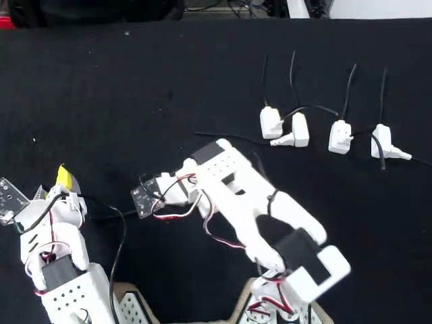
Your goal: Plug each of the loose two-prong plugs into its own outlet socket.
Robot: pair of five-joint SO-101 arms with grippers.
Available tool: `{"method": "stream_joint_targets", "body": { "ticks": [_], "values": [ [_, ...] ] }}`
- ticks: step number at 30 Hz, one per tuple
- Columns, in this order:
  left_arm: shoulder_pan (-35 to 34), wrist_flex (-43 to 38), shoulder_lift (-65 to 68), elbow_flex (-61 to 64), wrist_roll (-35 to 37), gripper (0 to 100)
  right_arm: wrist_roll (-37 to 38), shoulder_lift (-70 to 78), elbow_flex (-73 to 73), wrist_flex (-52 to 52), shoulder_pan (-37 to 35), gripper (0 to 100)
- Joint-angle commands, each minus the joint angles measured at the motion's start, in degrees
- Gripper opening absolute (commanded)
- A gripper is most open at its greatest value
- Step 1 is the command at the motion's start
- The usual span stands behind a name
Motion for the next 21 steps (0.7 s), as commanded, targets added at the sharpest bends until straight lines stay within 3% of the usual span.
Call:
{"method": "stream_joint_targets", "body": {
  "ticks": [1, 7, 9, 17, 21],
  "values": [
    [-0.48, -1.23, -0.44, -3.65, 0.70, 19, -5.63, 2.24, -3.65, -2.02, -1.14, 31.9],
    [-0.48, -1.23, -0.44, -3.56, 0.70, 19, -20.13, 8.40, -7.96, -8.35, 0.97, 0.6],
    [-0.48, -1.23, -0.44, -3.12, 0.79, 19, -28.13, 8.13, -11.03, -7.21, 3.16, 5.3],
    [1.63, -1.23, -0.44, -3.03, 0.70, 19, -69.71, 3.82, -25.89, 0.18, 19.34, 1.1],
    [1.63, -1.23, -0.44, -3.03, 0.70, 19, -78.15, 6.20, -26.51, 0.09, 26.64, 1.1]
  ]
}}
